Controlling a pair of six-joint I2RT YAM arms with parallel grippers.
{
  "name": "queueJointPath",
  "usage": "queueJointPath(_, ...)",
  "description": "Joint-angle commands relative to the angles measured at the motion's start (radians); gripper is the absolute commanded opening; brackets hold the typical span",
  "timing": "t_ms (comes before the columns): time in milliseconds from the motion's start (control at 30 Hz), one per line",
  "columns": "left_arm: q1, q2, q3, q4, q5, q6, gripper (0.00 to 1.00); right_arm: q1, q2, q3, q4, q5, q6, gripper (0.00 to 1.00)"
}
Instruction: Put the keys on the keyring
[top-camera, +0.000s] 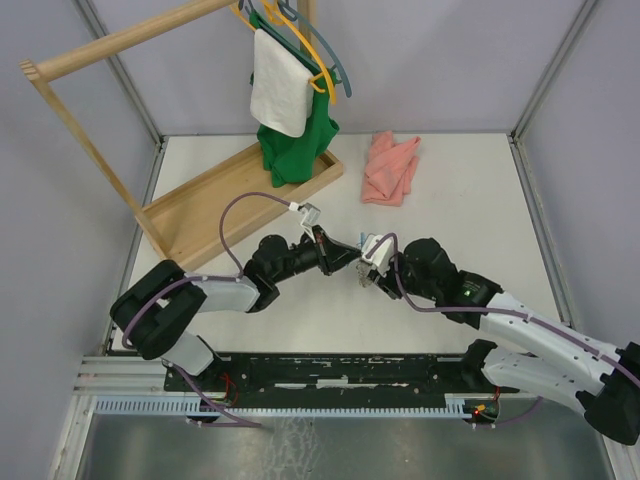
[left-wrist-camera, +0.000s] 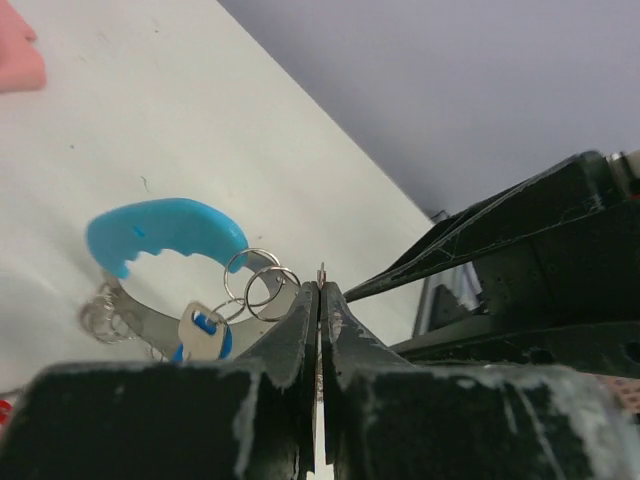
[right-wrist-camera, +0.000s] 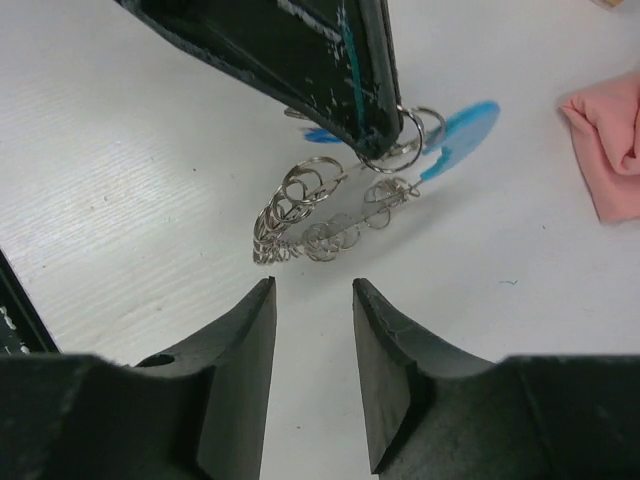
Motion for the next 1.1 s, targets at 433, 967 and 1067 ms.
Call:
queueJointPath(433,-0.064,-0.145,0.121,-0.416,0.003,0.576,0.03,-0.003,-0.11,-0.07,0.255,0.09,0.237,0.58)
queueJointPath(967,-0.064,-0.193,0.019,-0.285,0.178,1.029,0.03,-0.146,-0.016,0.163,-0.018,-0.071,0.482,0.43)
queueJointPath(1067,-0.064,-0.188,0.017,-0.285,0.189,1.087,0.03,-0.149,0.022,0.206,-0.052,-0.102,0.523,0.4)
